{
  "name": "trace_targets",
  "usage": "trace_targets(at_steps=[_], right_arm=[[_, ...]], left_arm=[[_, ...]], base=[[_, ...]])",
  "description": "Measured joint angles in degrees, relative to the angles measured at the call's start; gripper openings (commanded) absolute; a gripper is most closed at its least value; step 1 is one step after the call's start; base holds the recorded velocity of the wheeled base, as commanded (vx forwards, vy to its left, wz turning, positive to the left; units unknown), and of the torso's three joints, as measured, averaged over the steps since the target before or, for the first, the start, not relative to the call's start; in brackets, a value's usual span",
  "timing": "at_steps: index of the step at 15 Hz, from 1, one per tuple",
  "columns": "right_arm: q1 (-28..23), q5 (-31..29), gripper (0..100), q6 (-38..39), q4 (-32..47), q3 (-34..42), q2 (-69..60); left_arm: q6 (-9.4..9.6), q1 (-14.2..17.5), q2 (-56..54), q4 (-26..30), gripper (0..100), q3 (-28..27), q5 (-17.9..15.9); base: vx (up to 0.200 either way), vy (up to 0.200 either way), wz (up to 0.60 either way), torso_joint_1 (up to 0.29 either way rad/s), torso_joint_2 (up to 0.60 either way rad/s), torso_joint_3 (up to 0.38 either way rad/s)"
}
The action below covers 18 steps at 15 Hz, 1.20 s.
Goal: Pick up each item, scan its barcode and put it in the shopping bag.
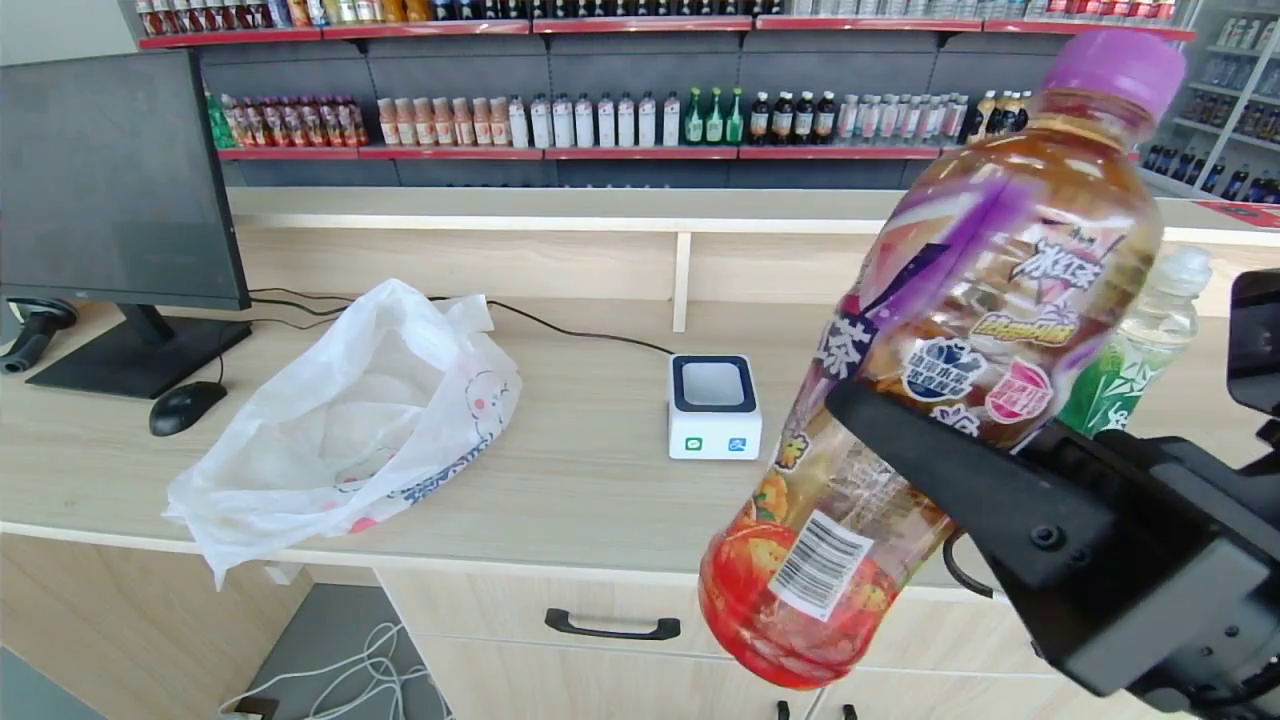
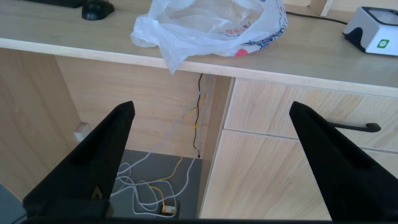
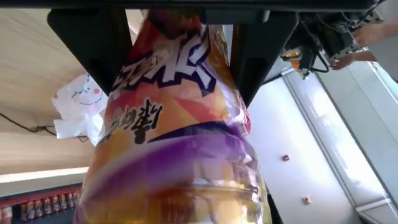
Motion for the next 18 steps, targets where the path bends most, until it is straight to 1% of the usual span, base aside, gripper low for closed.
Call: trace_targets(at_steps=[2, 4, 7, 8, 11, 13, 16, 18], right_arm=[[-1.32, -1.15, 0, -5.72, 0.06, -0.33, 1.99], [-3.19, -2.13, 0, -9.65, 0.06, -1.08, 4.02], [-10.17, -4.97, 0, -18.07, 0.00, -1.63, 6.51], [-11.76, -6.31, 0, -19.98, 0.04, -1.68, 7.19], [-13.06, -9.39, 0, -23.16, 0.01, -1.55, 8.96], [-13.20, -9.50, 0, -24.27, 0.04, -1.99, 10.23], [-13.60, -9.28, 0, -26.23, -0.02, -7.11, 13.24], [-15.15, -5.28, 0, -29.33, -0.07, -10.47, 15.06]], left_arm=[[0.00, -0.02, 0.00, 0.00, 100, 0.00, 0.00], [0.00, -0.02, 0.00, 0.00, 100, 0.00, 0.00], [0.05, 0.00, 0.00, 0.00, 100, 0.00, 0.00], [0.10, -0.02, 0.00, 0.00, 100, 0.00, -0.02], [0.07, -0.02, 0.00, 0.00, 100, 0.00, 0.00], [0.05, -0.02, 0.00, 0.00, 100, 0.00, 0.00], [0.05, -0.02, 0.00, 0.00, 100, 0.00, 0.00], [0.00, -0.02, 0.00, 0.00, 100, 0.00, 0.00]], base=[[0.000, 0.000, 0.00, 0.000, 0.00, 0.000], [0.000, 0.000, 0.00, 0.000, 0.00, 0.000], [0.000, 0.000, 0.00, 0.000, 0.00, 0.000], [0.000, 0.000, 0.00, 0.000, 0.00, 0.000], [0.000, 0.000, 0.00, 0.000, 0.00, 0.000], [0.000, 0.000, 0.00, 0.000, 0.00, 0.000], [0.000, 0.000, 0.00, 0.000, 0.00, 0.000], [0.000, 0.000, 0.00, 0.000, 0.00, 0.000]])
